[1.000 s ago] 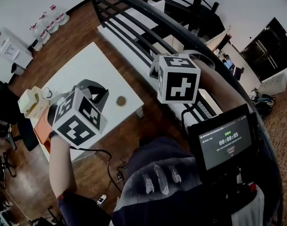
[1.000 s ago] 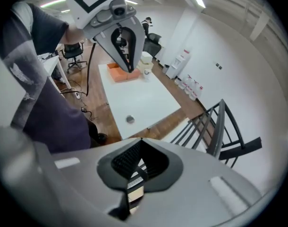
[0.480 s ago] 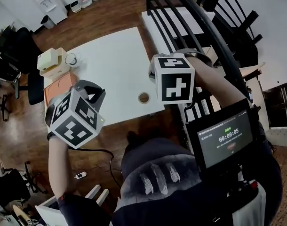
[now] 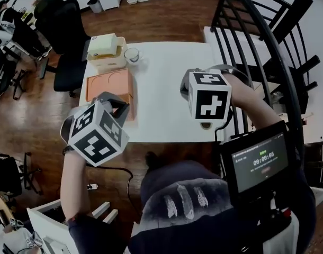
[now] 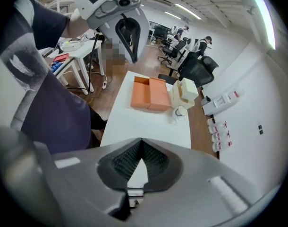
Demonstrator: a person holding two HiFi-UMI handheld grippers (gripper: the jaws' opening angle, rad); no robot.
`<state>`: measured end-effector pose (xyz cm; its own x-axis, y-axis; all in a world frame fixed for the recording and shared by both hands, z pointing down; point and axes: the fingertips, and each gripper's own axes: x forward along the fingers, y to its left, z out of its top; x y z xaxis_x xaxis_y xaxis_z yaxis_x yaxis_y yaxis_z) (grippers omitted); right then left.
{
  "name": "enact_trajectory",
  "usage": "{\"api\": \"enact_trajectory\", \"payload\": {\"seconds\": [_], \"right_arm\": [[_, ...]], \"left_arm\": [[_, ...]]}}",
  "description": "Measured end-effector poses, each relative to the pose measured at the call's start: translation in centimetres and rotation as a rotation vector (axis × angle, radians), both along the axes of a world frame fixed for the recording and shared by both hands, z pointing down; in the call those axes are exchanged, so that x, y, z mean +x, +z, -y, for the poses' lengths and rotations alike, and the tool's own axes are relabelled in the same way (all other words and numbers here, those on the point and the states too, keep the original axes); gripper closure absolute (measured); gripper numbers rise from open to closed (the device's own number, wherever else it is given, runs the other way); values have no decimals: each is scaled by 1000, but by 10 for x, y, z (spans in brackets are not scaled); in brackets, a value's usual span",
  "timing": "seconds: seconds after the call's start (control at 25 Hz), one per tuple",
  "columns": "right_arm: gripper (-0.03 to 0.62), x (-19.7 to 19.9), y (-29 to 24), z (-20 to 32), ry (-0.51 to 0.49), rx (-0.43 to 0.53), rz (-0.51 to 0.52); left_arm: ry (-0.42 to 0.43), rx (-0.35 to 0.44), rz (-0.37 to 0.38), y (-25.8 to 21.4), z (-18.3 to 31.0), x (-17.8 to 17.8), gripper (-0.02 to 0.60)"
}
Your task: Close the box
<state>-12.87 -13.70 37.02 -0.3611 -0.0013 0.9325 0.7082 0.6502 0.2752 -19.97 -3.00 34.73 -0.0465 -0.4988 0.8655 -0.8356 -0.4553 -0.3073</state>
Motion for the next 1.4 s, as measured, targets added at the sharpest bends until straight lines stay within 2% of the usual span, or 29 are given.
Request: {"api": "enact_trajectory", "payload": {"seconds": [0.2,0.32,0.64,0.88,1.12,1.28,1.4], "right_arm": [[591,-77,9,-45,7,-22,-8],[591,-104,20,-65,-26,-48,-32],[590,-151,30,-86,-155,-72,-30],[590,-203,49,-119,-220,-98,-80],[591,-265,64,-158,-189,-97,-94],[590,-282,88,-188,-117,-130,-126],[591,-303,109,-211,-88,-144,-145]], "left_arm": [[-37,-9,16,4,-51,-87,568],[-60,-32,14,13,-68,-117,568],[-156,-60,-5,30,-87,-143,568],[-188,-98,-28,54,-117,-187,568],[-140,-125,-43,85,-160,-232,568],[-85,-174,-114,136,-191,-236,568],[-87,-205,-152,172,-216,-251,568]]}}
